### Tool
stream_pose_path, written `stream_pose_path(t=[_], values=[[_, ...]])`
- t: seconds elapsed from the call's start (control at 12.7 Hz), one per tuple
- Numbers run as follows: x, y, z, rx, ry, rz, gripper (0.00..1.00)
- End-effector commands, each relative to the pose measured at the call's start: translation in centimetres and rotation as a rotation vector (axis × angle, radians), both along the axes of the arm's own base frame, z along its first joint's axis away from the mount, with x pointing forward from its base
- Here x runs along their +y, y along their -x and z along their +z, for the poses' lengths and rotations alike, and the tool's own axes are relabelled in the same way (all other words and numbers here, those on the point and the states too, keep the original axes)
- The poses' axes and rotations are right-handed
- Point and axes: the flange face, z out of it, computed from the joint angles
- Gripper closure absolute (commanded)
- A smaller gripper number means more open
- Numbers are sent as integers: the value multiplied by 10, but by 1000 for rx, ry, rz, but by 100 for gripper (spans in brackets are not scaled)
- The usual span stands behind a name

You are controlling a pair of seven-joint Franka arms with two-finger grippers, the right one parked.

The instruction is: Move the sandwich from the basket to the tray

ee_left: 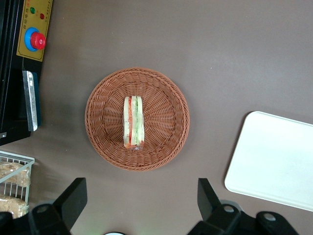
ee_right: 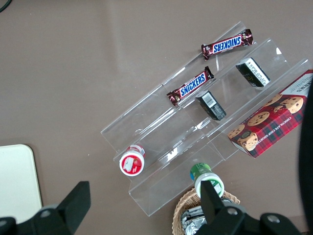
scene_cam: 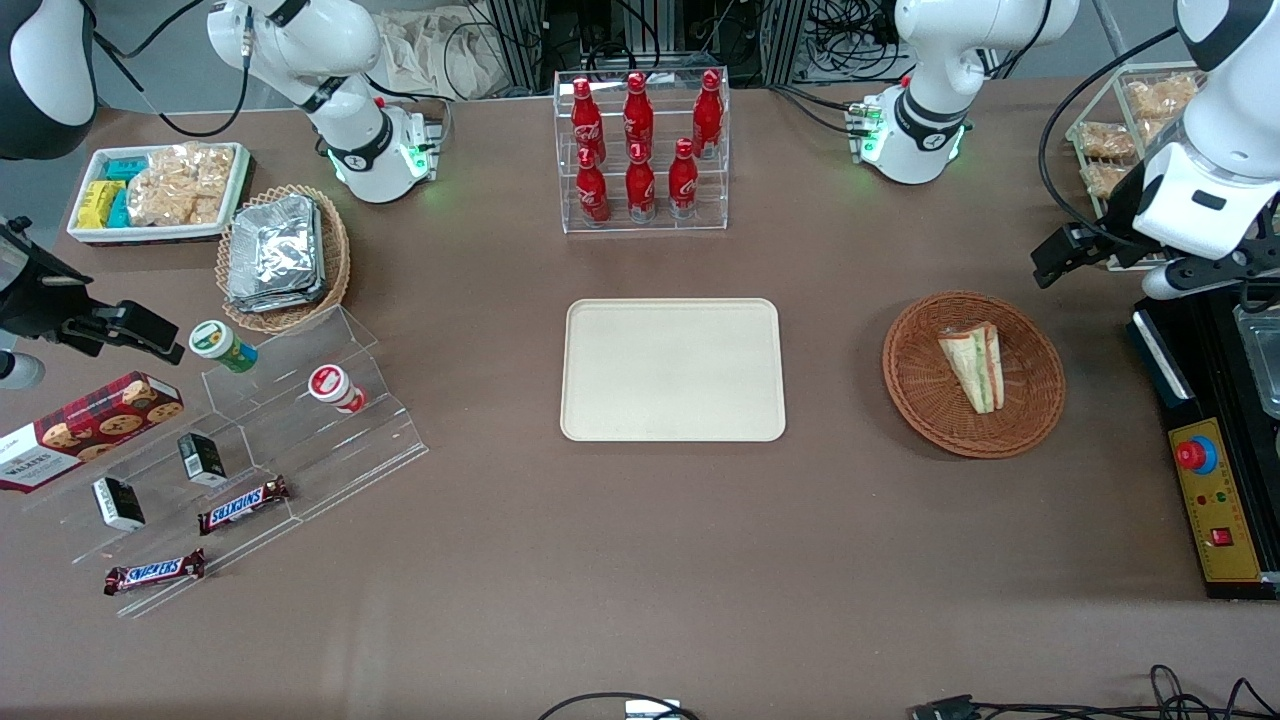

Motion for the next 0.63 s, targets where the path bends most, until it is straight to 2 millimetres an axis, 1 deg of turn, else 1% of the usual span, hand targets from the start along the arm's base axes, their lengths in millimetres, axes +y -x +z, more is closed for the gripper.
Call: stream_pose_path(t=[0.0,0.24,0.31,0.39,0.47,0.55], values=[[-2,7,7,16,7,-10,0],[1,9,6,29,6,-10,0],[3,11,0,46,5,-10,0],[10,16,-16,69,5,1,0],[20,21,-38,85,9,18,0],[25,29,-65,90,10,23,0]])
